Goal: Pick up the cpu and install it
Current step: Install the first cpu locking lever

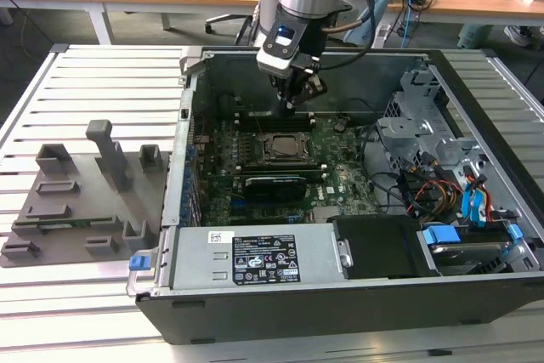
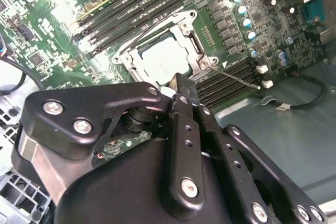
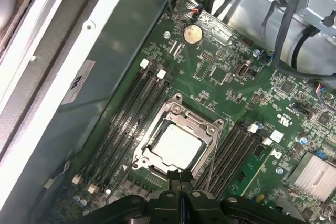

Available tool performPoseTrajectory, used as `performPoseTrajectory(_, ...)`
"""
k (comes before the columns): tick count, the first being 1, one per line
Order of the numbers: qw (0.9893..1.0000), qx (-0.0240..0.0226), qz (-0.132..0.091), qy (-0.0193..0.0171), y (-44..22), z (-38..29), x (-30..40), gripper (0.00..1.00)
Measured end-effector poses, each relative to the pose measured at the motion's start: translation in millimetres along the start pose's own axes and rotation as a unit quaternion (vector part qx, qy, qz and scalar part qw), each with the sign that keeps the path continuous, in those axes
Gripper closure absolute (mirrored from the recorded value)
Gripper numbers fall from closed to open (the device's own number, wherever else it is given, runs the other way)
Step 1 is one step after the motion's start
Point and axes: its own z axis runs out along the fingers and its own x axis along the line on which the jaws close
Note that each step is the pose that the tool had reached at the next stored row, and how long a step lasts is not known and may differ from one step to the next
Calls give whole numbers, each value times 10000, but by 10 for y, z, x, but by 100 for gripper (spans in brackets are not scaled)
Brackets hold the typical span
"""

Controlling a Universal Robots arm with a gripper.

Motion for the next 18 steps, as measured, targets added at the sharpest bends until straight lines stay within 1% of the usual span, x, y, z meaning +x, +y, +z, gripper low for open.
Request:
performPoseTrajectory(4, 9999, -1, -158, -14, 0, 0, 0, 89)
performPoseTrajectory(9, 9994, -4, -353, -30, 0, 0, 0, 89)
performPoseTrajectory(12, 9987, -7, -506, -43, 0, 0, 0, 89)
performPoseTrajectory(13, 9983, -8, -576, -49, 0, 0, 0, 89)
performPoseTrajectory(18, 9970, -10, -771, -66, 0, 0, 0, 89)
